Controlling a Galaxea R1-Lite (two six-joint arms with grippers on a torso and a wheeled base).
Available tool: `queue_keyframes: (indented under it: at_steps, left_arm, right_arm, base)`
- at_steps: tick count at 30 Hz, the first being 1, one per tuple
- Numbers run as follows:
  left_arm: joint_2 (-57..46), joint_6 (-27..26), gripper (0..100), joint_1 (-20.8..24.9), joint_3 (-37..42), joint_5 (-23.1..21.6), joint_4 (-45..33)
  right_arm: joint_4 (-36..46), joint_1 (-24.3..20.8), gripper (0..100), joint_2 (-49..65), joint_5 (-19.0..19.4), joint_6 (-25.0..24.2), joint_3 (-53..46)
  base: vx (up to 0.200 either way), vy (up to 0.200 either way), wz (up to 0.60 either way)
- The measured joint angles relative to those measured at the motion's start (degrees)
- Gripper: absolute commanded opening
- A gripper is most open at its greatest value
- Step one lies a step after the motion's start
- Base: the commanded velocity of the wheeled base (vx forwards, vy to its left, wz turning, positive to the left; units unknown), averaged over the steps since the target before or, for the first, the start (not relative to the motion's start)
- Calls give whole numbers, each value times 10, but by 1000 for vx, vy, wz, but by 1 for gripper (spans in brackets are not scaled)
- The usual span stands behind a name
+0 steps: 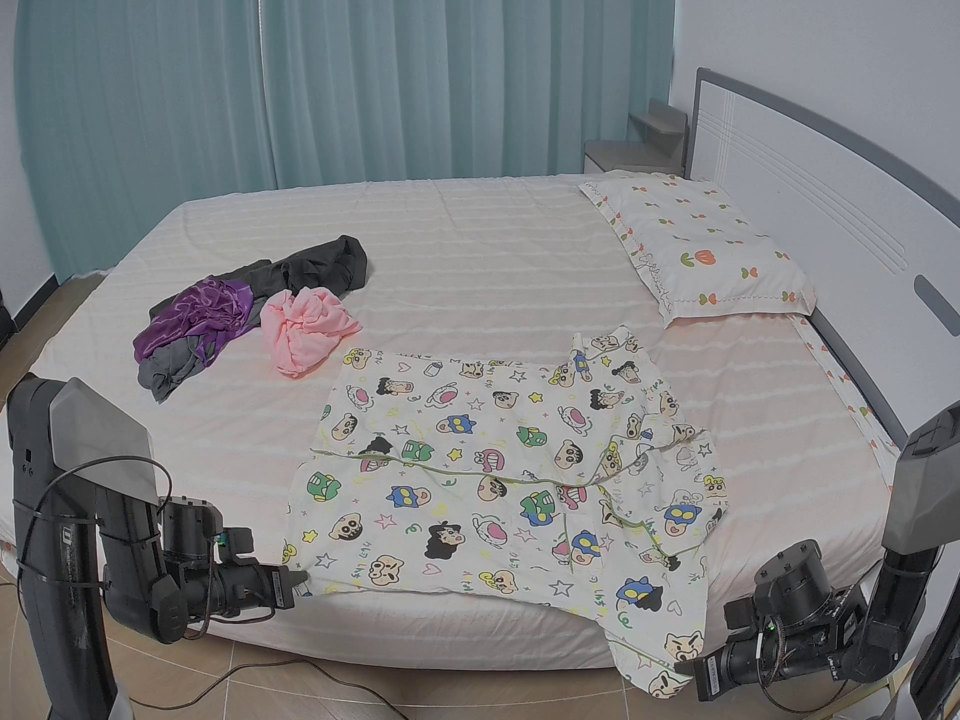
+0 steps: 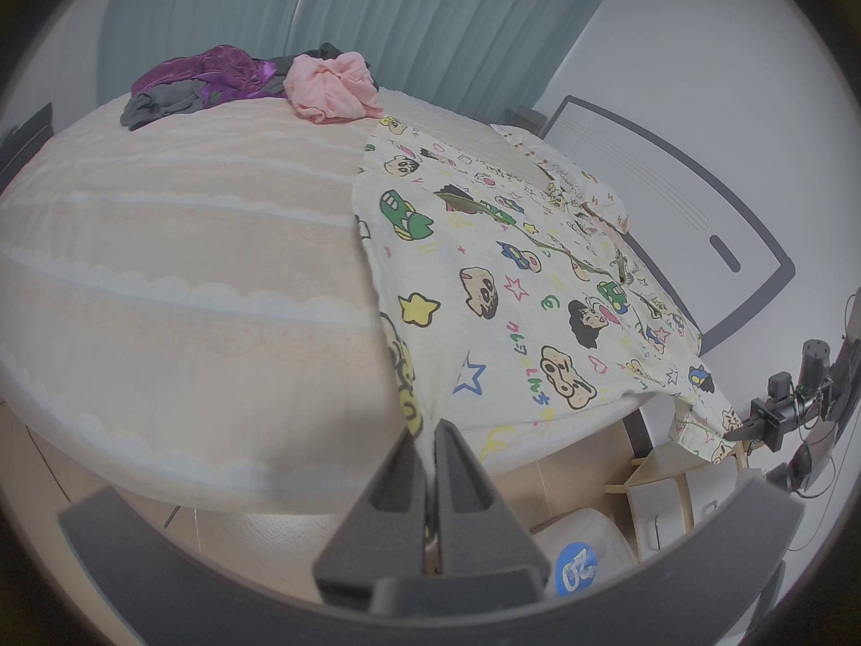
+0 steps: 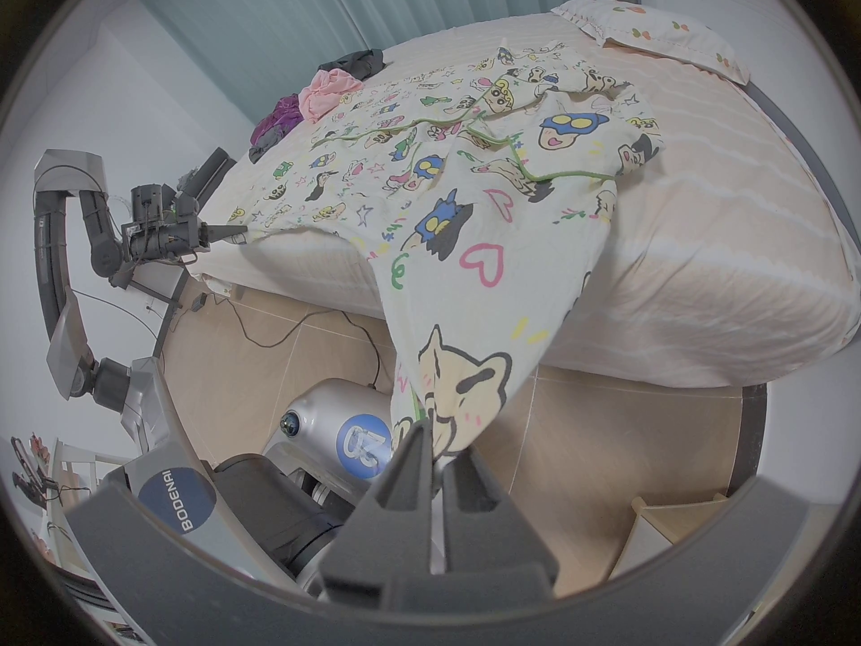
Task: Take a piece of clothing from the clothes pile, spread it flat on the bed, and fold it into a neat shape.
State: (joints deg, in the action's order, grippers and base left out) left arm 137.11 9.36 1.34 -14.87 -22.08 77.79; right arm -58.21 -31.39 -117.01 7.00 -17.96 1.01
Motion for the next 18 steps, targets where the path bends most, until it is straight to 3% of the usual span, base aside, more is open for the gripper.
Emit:
queue_keyframes:
  at_steps: [4,11,18]
  left_arm:
    - [-15,13,0,-5,11,-2,0]
    - [-41,101,0,0,10,2,-1]
    - [-69,168,0,8,0,20,-6]
  right_arm:
    - [4,-1,0,6,-1,0,0]
    - [-2,1,0,21,0,0,0]
    - [-65,9,0,50,0,-2,0]
  base:
    - [0,0,0]
    - [0,0,0]
    - [0,0,0]
